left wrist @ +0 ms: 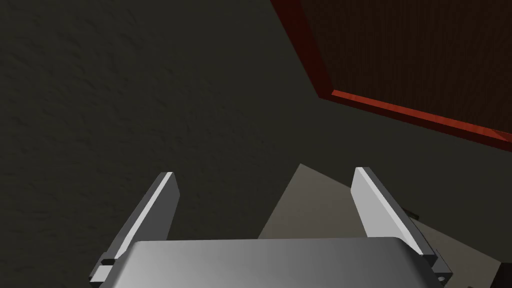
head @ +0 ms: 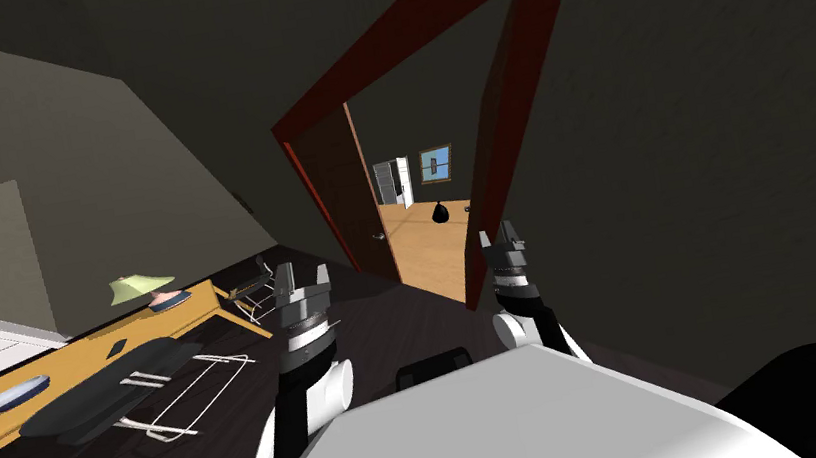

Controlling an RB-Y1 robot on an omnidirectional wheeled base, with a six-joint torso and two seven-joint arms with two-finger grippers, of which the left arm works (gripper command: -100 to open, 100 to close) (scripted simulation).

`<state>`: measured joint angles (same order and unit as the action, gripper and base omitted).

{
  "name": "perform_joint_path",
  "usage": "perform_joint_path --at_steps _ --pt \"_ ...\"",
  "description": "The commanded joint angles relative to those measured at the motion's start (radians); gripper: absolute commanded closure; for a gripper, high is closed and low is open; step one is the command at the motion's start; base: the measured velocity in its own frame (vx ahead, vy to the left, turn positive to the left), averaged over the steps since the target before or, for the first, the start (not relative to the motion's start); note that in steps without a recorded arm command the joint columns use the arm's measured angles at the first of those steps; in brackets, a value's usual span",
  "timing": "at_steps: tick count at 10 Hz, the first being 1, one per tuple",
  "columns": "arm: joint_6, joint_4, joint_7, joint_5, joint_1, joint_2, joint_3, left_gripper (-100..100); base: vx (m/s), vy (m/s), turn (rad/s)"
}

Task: Push the door open

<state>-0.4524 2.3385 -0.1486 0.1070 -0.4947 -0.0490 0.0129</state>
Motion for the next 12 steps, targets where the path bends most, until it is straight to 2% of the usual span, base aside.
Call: perform_joint_path --at_steps 1,9,12 --pt "-0.006 -0.030 -0.001 0.001 0.012 0.010 0.006 -100 0.063 0.031 -0.011" --pt "-0.038 -0.175 -0.008 0.003 0.068 0.048 0.037 -100 0.092 0.040 -0.011" --pt "-0.053 -0.247 -0.011 0.005 0.096 0.063 0.052 -100 0.089 0.047 -0.015"
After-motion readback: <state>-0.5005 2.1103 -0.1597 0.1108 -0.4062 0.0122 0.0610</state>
